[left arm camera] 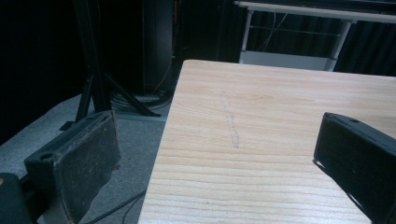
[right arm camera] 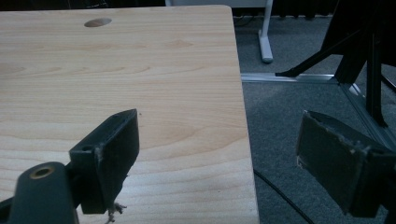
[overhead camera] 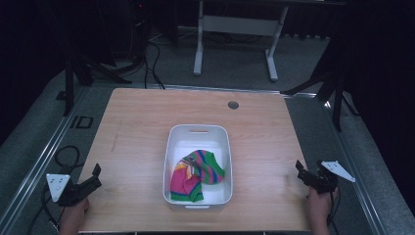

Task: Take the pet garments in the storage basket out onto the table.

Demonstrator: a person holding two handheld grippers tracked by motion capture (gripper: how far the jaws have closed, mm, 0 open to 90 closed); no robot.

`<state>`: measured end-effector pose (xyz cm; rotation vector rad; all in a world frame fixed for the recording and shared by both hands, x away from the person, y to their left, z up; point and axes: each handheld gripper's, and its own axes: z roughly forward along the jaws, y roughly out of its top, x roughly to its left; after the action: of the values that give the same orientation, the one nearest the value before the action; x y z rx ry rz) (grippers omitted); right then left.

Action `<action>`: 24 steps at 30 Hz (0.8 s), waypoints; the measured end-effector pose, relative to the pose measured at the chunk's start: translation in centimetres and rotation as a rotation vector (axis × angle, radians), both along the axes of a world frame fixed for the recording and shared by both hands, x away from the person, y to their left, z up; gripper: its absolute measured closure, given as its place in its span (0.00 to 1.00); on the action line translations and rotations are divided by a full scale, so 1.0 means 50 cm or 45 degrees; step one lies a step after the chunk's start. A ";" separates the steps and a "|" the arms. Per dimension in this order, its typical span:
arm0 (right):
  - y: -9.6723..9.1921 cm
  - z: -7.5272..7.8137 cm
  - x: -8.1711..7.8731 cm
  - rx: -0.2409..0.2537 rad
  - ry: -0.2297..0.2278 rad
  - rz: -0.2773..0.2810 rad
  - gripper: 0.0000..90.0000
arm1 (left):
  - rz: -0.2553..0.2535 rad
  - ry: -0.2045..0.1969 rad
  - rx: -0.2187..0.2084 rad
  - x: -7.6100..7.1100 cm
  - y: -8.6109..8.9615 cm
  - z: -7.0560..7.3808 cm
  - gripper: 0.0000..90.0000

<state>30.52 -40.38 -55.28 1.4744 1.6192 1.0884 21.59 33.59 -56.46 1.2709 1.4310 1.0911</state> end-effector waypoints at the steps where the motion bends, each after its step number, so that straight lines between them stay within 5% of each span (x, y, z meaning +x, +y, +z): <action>1: 0.000 0.000 0.000 0.001 0.001 0.001 0.15 | 0.001 0.000 0.001 0.000 0.000 0.000 0.01; 12: -0.006 -0.001 0.007 -0.008 0.034 0.026 0.15 | 0.003 -0.002 -0.002 0.000 0.000 0.000 0.01; 16: -0.014 -0.003 0.010 -0.029 0.085 0.095 0.15 | 0.003 -0.005 -0.005 0.000 0.000 0.000 0.01; 19: -0.027 -0.001 0.010 0.041 0.132 0.195 0.15 | 0.003 -0.005 -0.003 0.000 0.001 0.000 0.01; 24: -0.031 0.000 0.014 0.040 0.216 0.452 0.15 | 0.000 -0.002 -0.008 0.000 0.002 0.000 0.01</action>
<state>31.20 -41.91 -55.27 1.3602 2.0484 1.2093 21.59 33.67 -56.46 1.2652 1.4319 1.0861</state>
